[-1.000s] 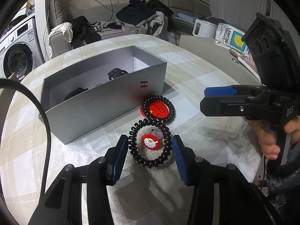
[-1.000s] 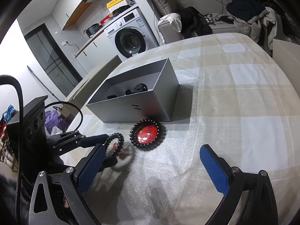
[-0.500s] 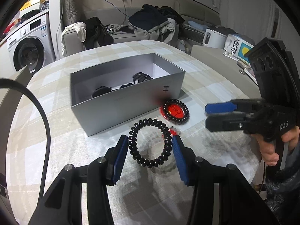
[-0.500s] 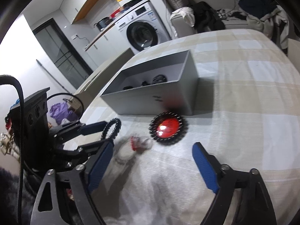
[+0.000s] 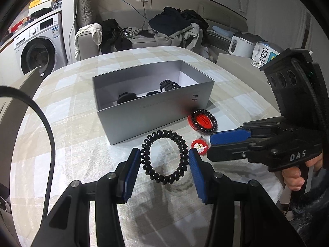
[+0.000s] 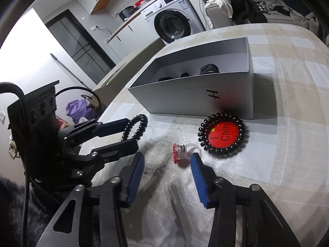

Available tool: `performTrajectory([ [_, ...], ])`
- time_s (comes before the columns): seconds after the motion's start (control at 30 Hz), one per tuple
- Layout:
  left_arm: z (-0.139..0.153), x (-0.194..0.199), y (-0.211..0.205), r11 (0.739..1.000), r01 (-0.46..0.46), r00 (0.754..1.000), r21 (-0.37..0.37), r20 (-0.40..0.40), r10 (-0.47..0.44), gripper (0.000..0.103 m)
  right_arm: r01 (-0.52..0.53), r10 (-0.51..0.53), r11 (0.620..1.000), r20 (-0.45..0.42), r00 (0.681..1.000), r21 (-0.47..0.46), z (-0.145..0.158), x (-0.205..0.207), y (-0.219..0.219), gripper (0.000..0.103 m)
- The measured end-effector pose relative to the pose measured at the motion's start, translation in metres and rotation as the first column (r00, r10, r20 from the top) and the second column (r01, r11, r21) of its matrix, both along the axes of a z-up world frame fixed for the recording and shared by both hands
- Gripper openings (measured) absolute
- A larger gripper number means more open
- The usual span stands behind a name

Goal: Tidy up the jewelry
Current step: 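Grasp the clear red-capped item with the right tool while the left tool holds the hair tie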

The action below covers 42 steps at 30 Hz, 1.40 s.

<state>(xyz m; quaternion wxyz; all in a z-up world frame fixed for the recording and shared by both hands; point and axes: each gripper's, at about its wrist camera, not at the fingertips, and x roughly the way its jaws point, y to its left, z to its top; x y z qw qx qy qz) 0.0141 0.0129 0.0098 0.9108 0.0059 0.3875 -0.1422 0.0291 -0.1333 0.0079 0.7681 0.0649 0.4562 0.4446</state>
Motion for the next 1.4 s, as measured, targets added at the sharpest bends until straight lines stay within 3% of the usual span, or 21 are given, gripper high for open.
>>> performTrajectory([
  [0.23,0.001,-0.001,0.006,1.000,-0.020,1.000,-0.003,0.004,0.020,0.042,0.013,-0.012,1.000,0.020,1.000,-0.026,0.002,0.006,0.008,0.036],
  [0.83,0.001,0.000,0.008,1.000,-0.026,1.000,0.001,0.010,0.026,0.042,0.006,-0.003,0.998,0.046,0.999,-0.059,0.002,0.011,0.015,0.033],
  [1.4,0.001,0.000,0.010,1.000,-0.026,1.000,0.000,0.012,0.026,0.042,0.004,0.002,0.997,0.073,0.997,-0.081,0.001,0.007,0.015,0.013],
])
